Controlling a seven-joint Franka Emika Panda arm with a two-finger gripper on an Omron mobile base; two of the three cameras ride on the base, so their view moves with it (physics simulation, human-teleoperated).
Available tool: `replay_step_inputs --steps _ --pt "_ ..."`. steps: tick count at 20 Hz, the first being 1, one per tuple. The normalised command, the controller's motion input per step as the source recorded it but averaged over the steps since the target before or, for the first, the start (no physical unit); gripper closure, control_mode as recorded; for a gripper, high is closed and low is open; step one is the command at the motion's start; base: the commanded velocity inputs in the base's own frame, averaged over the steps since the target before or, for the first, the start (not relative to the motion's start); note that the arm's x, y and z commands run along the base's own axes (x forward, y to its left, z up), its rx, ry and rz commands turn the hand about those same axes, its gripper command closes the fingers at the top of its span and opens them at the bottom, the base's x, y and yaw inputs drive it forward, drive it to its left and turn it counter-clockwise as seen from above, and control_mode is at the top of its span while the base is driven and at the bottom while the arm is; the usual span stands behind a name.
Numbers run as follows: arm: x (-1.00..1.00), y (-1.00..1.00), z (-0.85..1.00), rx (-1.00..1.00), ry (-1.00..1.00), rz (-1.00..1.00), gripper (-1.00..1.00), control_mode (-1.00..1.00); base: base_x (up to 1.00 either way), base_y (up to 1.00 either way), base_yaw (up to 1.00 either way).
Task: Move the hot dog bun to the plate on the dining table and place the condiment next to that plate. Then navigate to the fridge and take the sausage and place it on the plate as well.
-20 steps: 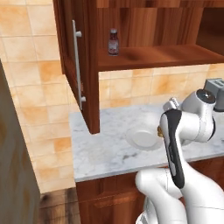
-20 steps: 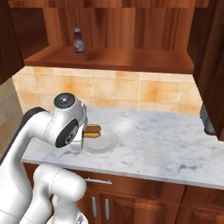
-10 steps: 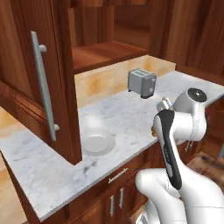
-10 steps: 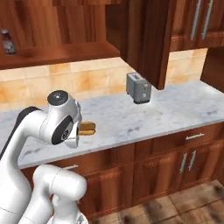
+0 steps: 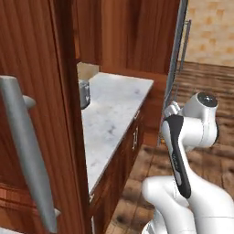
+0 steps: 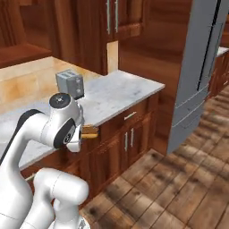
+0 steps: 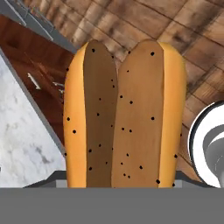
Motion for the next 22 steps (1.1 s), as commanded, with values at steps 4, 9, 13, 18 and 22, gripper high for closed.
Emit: replay_step_inputs --steps 4,9,13,18,22 --pt "0.0 0.0 0.0 0.0 0.0 0.0 1.0 1.0 -0.01 -0.29 -0.79" --pt "0.0 0.0 0.0 0.0 0.0 0.0 1.0 1.0 0.0 -0.79 -0.69" --pt "0.0 0.0 0.0 0.0 0.0 0.0 1.0 1.0 0.25 -1.0 -0.49" --pt "0.0 0.0 0.0 0.0 0.0 0.0 1.0 1.0 0.66 -0.86 -0.29" --pt "0.0 0.0 0.0 0.0 0.0 0.0 1.0 1.0 1.0 -0.27 -0.09"
